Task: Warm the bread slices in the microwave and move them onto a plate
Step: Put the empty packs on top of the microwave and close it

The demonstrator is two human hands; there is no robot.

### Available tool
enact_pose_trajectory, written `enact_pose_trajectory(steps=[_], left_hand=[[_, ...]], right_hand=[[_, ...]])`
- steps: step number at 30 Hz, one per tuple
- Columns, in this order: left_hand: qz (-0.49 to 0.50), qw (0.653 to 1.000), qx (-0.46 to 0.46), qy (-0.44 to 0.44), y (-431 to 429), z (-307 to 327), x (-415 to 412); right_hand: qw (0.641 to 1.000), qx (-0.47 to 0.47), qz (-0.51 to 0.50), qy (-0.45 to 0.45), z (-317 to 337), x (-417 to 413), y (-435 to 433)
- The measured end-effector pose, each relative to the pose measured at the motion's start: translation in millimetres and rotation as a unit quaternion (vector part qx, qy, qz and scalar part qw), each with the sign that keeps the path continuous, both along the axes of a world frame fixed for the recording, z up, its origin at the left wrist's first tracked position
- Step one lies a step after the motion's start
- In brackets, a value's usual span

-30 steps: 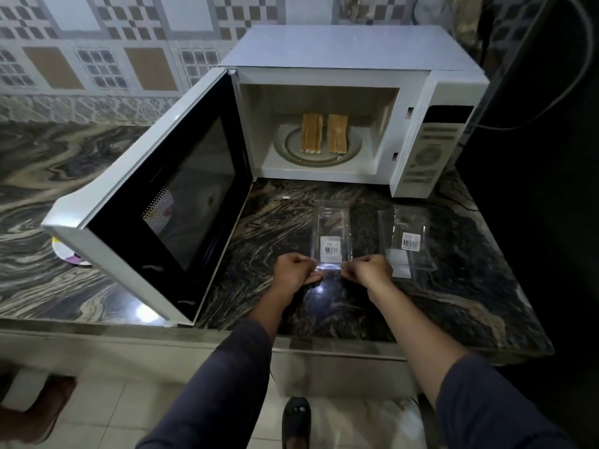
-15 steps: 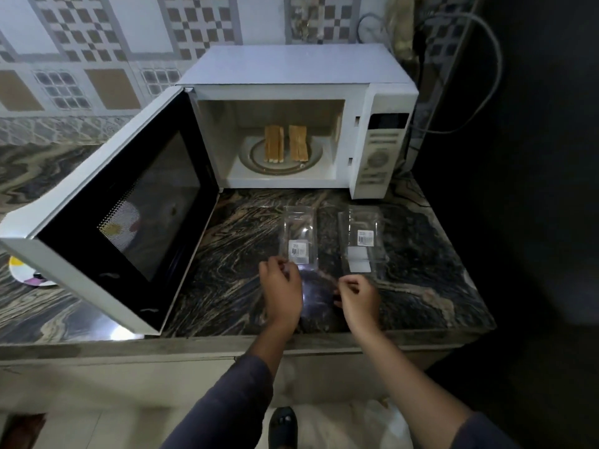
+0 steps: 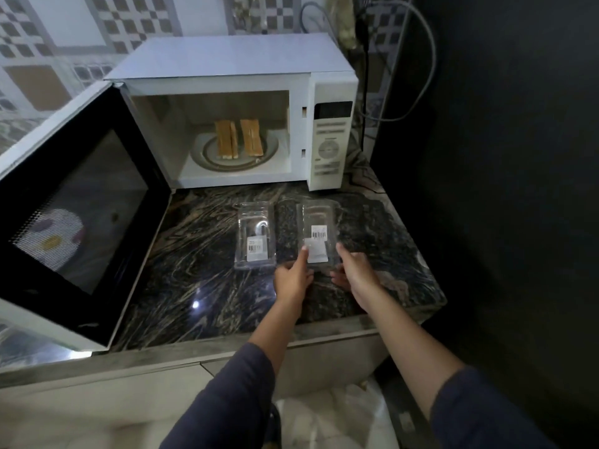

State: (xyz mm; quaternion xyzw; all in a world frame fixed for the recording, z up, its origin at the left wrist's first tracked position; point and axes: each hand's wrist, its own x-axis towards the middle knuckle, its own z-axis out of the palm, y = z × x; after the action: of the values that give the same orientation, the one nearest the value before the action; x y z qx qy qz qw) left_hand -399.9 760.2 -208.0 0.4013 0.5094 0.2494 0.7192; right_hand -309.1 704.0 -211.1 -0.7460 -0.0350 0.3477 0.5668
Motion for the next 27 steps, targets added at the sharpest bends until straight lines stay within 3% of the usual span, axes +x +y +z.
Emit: enact_pose_trajectory(steps=[6,17,22,27], left_hand=[[0.057,0.996,-0.063,-0.003,9,-12,7],[0.041,0.989,-0.140,-0.018,12,-6,-2],[0.020,0.989,-0.141,-0.028,11,-4,-8],[0.007,0.995,-0.102,0.014,13,-5,-9]], right_hand=[[0.994,0.064,-0.022,0.083,1,2,-3],[0.993,-0.085,0.017,-0.082,-3,4,-4],[0.983,-0.120,0.034,-0.135,1,4,-6],[0.975,-0.151,0.066,-0.148,3,4,-4]])
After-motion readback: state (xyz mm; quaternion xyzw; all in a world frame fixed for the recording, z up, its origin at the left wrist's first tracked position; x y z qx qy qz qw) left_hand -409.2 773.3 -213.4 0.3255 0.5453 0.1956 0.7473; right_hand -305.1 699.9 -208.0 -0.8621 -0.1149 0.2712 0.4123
